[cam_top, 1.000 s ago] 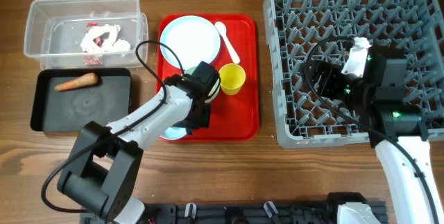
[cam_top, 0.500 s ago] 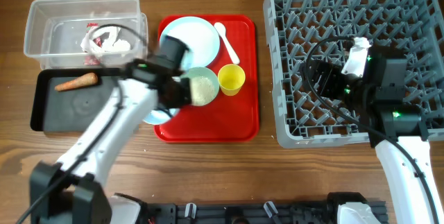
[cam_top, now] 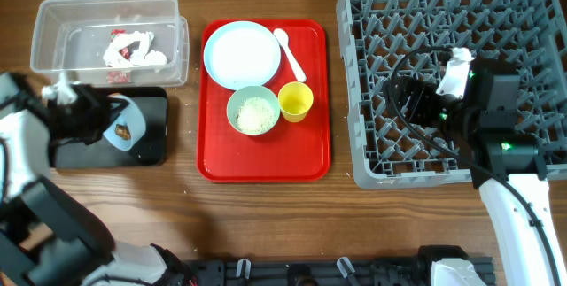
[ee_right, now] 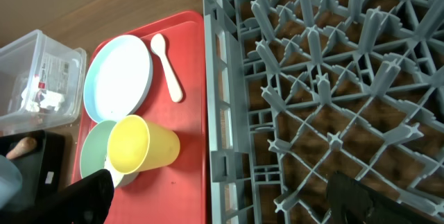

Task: Sort waste into correct bins and load items into the dishwasher rack
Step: 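Tip the blue bowl over the black tray to dump the scrap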

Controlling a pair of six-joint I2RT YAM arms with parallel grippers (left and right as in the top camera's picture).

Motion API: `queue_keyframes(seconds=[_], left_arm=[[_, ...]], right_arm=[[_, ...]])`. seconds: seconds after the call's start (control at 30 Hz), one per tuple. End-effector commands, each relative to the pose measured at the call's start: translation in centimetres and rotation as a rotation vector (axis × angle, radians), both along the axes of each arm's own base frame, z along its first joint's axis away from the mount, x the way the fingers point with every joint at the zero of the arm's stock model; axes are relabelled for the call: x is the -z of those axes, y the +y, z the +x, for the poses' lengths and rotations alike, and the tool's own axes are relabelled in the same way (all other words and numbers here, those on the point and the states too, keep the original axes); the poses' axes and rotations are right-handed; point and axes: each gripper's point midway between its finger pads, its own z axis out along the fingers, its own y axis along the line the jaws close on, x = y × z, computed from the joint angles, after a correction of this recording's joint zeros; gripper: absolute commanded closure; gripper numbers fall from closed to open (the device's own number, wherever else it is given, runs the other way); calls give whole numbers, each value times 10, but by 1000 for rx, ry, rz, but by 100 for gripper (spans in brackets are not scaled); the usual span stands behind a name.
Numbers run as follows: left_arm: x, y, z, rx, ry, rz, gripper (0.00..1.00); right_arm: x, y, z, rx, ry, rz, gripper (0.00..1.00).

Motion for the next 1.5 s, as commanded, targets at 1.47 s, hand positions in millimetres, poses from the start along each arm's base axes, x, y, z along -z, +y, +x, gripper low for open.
queue_keyframes(seconds=[1.47], left_arm=[[-87,39,19,-126,-359,-385,96]], right_arm=[[-10,6,6,-18,-32,23,0]])
